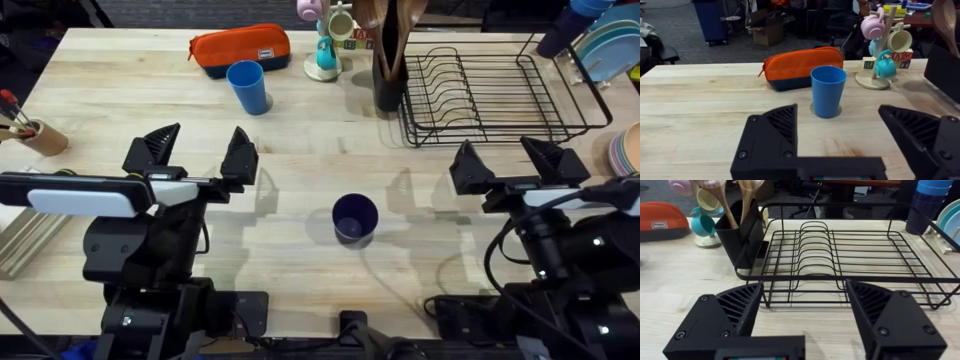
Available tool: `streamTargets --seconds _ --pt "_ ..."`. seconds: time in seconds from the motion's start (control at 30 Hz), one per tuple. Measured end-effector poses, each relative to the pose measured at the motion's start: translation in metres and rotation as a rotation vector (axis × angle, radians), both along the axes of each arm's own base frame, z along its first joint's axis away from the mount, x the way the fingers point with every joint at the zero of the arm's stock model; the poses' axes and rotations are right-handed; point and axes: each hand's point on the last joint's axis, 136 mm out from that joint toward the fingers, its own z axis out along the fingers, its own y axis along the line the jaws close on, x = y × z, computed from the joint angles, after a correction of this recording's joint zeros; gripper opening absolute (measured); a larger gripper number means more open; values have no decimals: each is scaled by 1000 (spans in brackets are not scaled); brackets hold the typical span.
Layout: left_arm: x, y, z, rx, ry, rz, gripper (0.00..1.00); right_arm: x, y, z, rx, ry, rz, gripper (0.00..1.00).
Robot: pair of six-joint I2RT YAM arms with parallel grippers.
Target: Pick up the cup on the table and put them onto the rack.
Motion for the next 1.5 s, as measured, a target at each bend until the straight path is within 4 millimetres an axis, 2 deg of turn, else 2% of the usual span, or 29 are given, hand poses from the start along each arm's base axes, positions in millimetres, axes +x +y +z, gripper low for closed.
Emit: streamTargets --seconds 0.57,0.77,0.9,0.97,1.03,1.2,1.33,1.5 --pt "0 0 3 2 -11 1 993 0 0 0 0 -1 0 997" --pt "0 0 16 3 -65 0 993 1 -2 22 0 -92 -10 996" --pt "-3 0 15 3 -10 0 993 -1 -2 14 -1 -25 -13 996" --pt "-7 1 30 3 -6 4 993 -6 -4 17 -2 19 -20 996" --pt "-12 1 53 4 -15 8 993 -10 -6 30 -3 45 -32 996" --pt "-16 3 109 6 -4 16 993 -20 -9 82 -7 91 -54 996" --pt "-5 3 131 9 83 18 993 -20 -10 106 -11 191 -56 996" --pt "14 4 151 11 207 22 994 -7 -10 133 -14 297 -56 997"
